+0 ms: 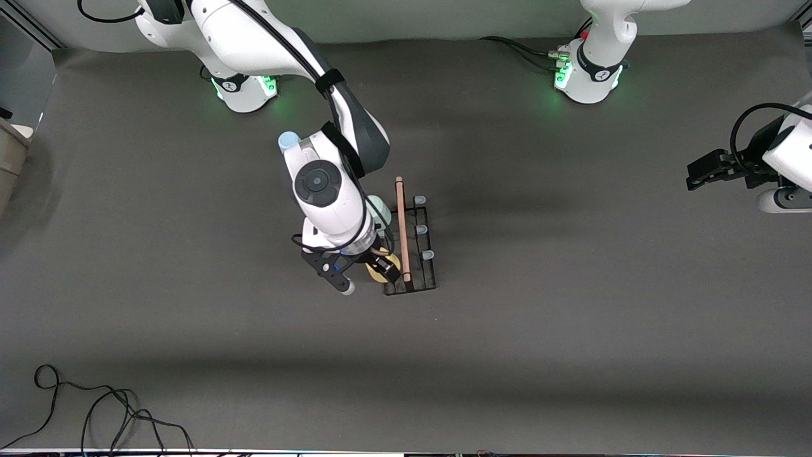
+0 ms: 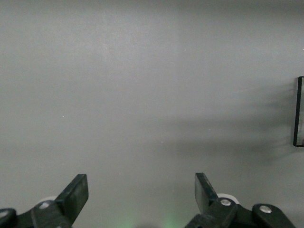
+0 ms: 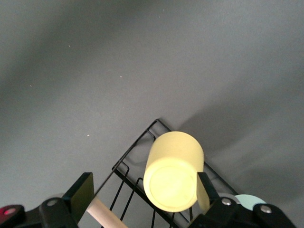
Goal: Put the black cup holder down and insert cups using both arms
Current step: 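Open the right gripper and retract the right arm from the rack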
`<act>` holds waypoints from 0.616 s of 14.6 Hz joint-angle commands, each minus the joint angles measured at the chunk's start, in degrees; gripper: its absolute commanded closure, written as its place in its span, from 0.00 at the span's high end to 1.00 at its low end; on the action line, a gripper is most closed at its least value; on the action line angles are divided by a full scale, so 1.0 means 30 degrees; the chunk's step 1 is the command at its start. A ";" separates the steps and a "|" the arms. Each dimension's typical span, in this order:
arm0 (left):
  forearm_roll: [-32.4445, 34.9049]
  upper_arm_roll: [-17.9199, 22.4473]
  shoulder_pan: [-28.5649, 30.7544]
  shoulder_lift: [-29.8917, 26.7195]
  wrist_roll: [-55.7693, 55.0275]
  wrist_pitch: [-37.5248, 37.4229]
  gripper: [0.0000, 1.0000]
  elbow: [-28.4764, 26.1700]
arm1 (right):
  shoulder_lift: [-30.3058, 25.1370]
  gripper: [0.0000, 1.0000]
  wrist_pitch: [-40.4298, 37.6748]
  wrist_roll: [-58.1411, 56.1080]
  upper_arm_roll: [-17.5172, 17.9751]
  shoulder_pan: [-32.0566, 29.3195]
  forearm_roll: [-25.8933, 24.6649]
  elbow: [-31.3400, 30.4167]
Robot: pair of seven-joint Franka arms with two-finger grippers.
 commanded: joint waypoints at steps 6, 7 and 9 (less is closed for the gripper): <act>0.0302 -0.0103 0.0025 -0.0323 0.0235 -0.0052 1.00 -0.0143 | -0.3897 0.96 -0.6760 -0.7381 -0.0081 -0.3894 0.0191 0.0374; 0.0302 -0.0103 0.0025 -0.0323 0.0264 -0.0052 1.00 -0.0143 | -0.4541 0.96 -0.7553 -0.8348 -0.0111 -0.4625 0.0162 0.0374; 0.0302 -0.0103 0.0025 -0.0323 0.0235 -0.0052 1.00 -0.0143 | -0.5772 0.96 -0.9572 -1.0748 -0.0111 -0.6003 0.0074 0.0374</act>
